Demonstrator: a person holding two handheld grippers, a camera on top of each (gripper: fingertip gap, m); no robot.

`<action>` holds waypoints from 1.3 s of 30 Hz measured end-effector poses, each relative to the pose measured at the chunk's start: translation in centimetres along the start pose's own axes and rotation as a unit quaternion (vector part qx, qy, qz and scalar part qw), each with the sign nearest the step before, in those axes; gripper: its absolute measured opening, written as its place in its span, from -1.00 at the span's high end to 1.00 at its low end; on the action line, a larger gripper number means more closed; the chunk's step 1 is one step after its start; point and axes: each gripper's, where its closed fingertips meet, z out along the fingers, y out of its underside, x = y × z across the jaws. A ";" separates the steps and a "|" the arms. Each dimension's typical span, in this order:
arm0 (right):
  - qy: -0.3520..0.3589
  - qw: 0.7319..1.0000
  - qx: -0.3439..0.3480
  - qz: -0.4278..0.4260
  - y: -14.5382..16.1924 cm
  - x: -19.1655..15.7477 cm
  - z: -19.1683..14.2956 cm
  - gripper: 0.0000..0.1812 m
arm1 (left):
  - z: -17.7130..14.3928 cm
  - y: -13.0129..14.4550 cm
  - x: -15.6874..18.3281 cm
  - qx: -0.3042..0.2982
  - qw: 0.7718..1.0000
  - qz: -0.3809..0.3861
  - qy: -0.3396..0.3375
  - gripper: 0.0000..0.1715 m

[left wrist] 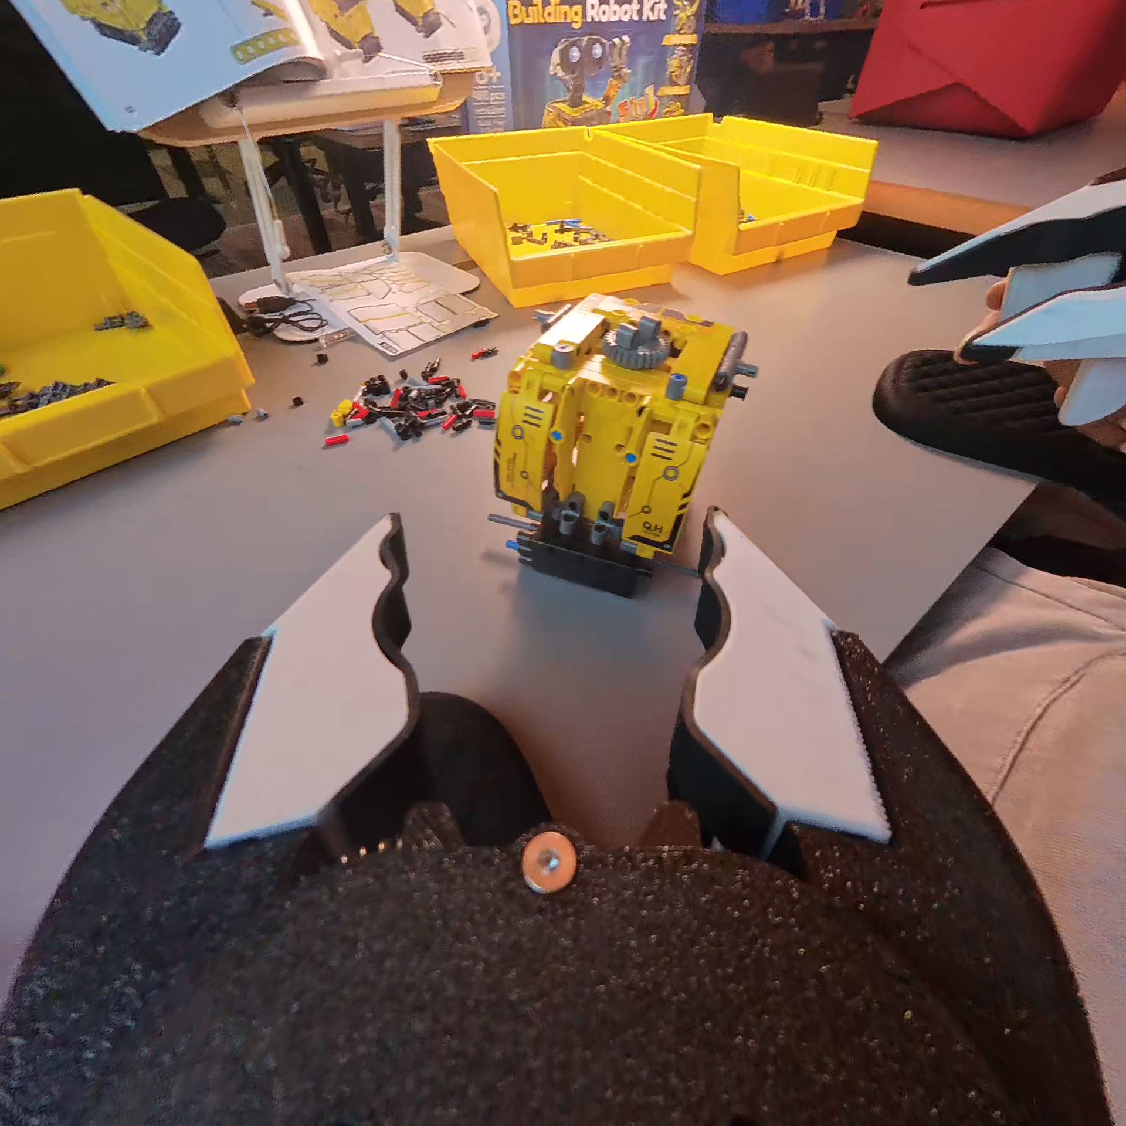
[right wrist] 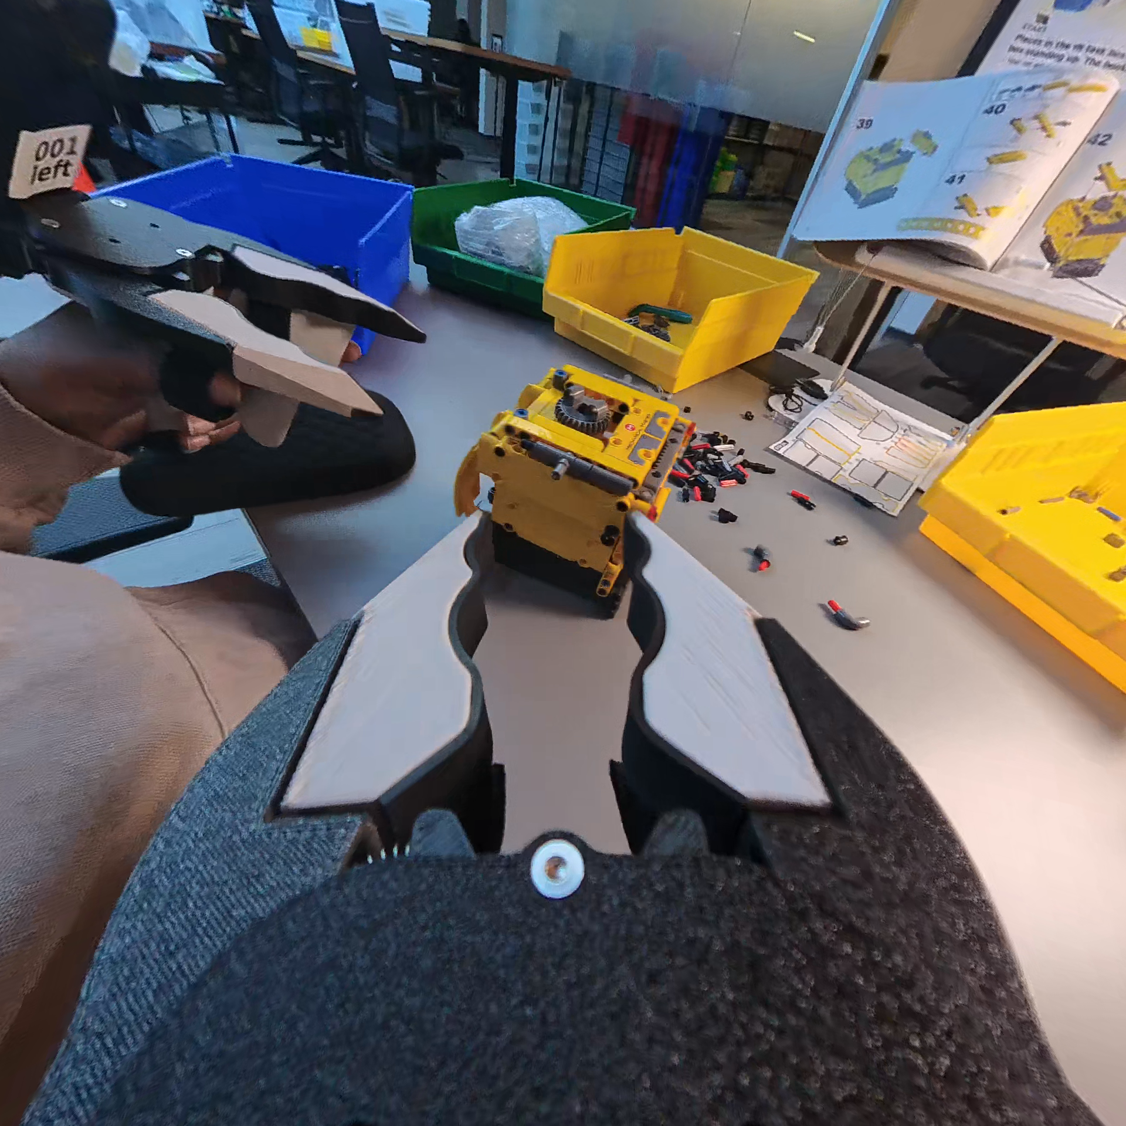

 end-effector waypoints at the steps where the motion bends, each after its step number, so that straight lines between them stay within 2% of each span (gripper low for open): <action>1: 0.000 1.000 0.006 0.004 0.0 -0.3 0.0 0.55 | 0.1 -0.2 0.6 0.003 1.000 0.002 0.008 -0.12; 6: -0.012 0.998 0.021 0.052 0.8 -1.4 0.9 0.55 | 0.6 -0.6 2.4 0.018 0.999 -0.005 0.026 -0.12; 10: -0.035 0.995 0.050 0.082 -0.2 -2.0 1.7 0.71 | 0.9 -0.3 2.7 0.011 1.000 0.018 0.007 -0.11; 13: -0.013 0.996 0.029 0.087 0.2 -1.4 3.1 0.79 | 1.2 -0.7 2.6 0.015 1.000 0.019 0.005 -0.09; 19: 0.036 0.998 0.011 0.042 0.7 -0.5 6.3 0.82 | 1.6 -0.3 3.0 0.011 1.000 0.013 0.010 -0.07; 25: 0.083 0.995 0.010 -0.045 0.6 -0.1 7.2 0.86 | 1.7 -0.5 2.5 0.015 1.000 0.002 0.016 -0.06; 33: 0.087 0.995 0.009 -0.044 0.6 0.2 7.0 0.97 | 1.2 -0.5 2.6 0.022 0.999 -0.011 0.024 -0.06; 37: 0.085 0.995 0.021 -0.037 0.2 0.4 6.6 0.90 | 1.4 -0.4 2.7 0.015 0.999 -0.012 0.029 -0.07; 39: 0.082 0.996 0.004 -0.041 0.8 0.2 6.8 0.90 | 1.4 -0.3 2.8 0.014 0.999 -0.006 0.028 -0.07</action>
